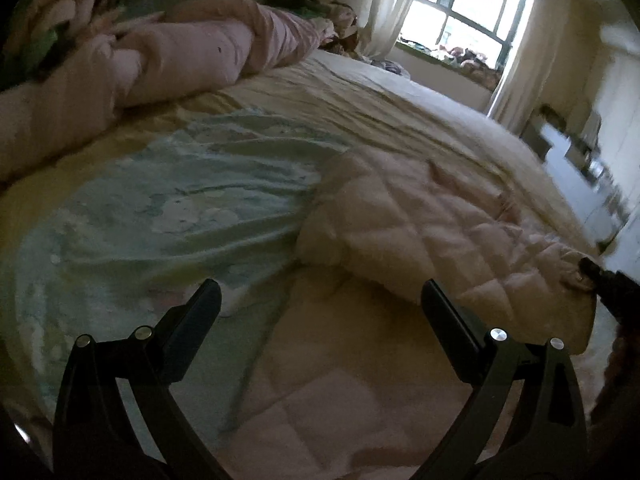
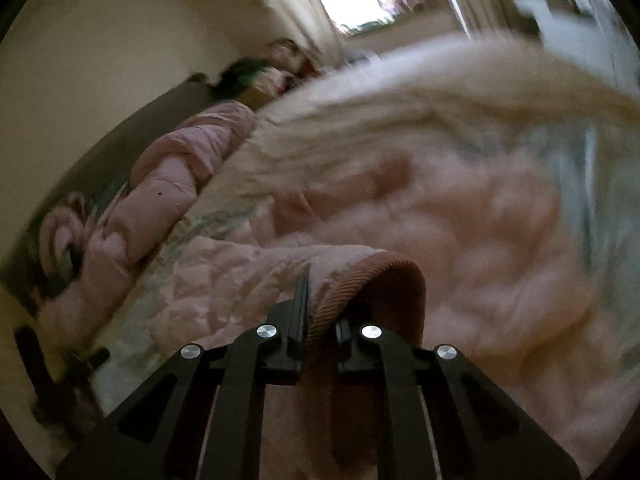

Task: Fold large clothes
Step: 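Grasp the coat side with the right gripper and fold it over the front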

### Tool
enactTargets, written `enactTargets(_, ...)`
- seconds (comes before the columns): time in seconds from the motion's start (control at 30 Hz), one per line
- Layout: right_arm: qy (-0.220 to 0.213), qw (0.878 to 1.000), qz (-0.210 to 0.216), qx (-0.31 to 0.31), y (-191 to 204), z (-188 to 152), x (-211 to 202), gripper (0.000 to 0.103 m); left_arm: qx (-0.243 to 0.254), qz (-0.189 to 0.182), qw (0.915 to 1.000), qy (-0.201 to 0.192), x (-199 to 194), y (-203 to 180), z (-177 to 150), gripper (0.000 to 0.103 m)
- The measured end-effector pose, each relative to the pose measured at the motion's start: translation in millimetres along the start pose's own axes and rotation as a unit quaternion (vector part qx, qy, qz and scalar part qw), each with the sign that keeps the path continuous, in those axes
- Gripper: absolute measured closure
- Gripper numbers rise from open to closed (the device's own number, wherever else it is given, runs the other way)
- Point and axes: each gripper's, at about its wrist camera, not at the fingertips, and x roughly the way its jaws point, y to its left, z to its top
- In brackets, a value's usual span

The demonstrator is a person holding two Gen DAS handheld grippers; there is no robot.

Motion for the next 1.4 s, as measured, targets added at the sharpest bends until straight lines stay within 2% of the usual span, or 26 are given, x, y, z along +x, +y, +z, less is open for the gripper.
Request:
enactTargets(0.1,-0.027,0.998,-0.010,-0.049,14,30,-20,0.093,-0.007,0.014,0.9996,-0.021,1,-5,21,0.009)
enactTargets(0.23,-0.056,0.995,-0.024,-0.080,16,64,-44,0.094,-0.028,-0.034,0.9982,-0.040,4,-14,46,0.009)
enactTargets(0.3,-0.060,0.993,-0.039,-0.096,14,72,-49,0.094,-0.026,-0.037,0.9977,-0.050,9,-22,55,0.009)
enactTargets(0.37,-0.053,0.992,-0.055,-0.100,9,78,-45,0.094,-0.034,-0.047,0.9973,-0.044,21,-27,60,0.009)
enactTargets(0.47,-0.043,0.992,-0.077,-0.092,-4,79,-37,0.094,-0.020,-0.051,0.9976,-0.042,41,-37,59,0.010)
enactTargets(0.53,-0.039,0.991,-0.090,-0.089,-10,78,-33,0.094,0.017,-0.067,0.9969,-0.037,53,-50,54,0.011)
enactTargets(0.63,-0.029,0.989,-0.115,-0.089,-17,71,-22,0.094,0.043,-0.079,0.9957,-0.021,70,-57,41,0.022)
enactTargets(0.7,-0.020,0.988,-0.133,-0.079,-22,67,-12,0.094,0.043,-0.083,0.9955,-0.018,79,-55,38,0.033)
enactTargets(0.87,-0.006,0.982,-0.172,-0.074,-30,58,8,0.093,0.046,-0.079,0.9958,-0.008,100,-46,32,0.042)
enactTargets(0.97,0.000,0.980,-0.187,-0.072,-33,55,18,0.093,0.035,-0.089,0.9953,0.012,112,-43,31,0.053)
enactTargets(1.13,0.008,0.974,-0.215,-0.067,-38,50,33,0.092,0.041,-0.095,0.9942,0.030,123,-47,27,0.053)
enactTargets(1.27,0.017,0.973,-0.223,-0.050,-44,47,42,0.089,0.066,-0.080,0.9936,0.044,130,-55,23,0.053)
enactTargets(1.37,0.024,0.973,-0.225,-0.038,-49,45,45,0.084,0.085,-0.063,0.9928,0.057,139,-61,15,0.053)
enactTargets(1.4,0.026,0.973,-0.226,-0.032,-50,45,44,0.078,0.088,-0.060,0.9924,0.062,143,-62,12,0.053)
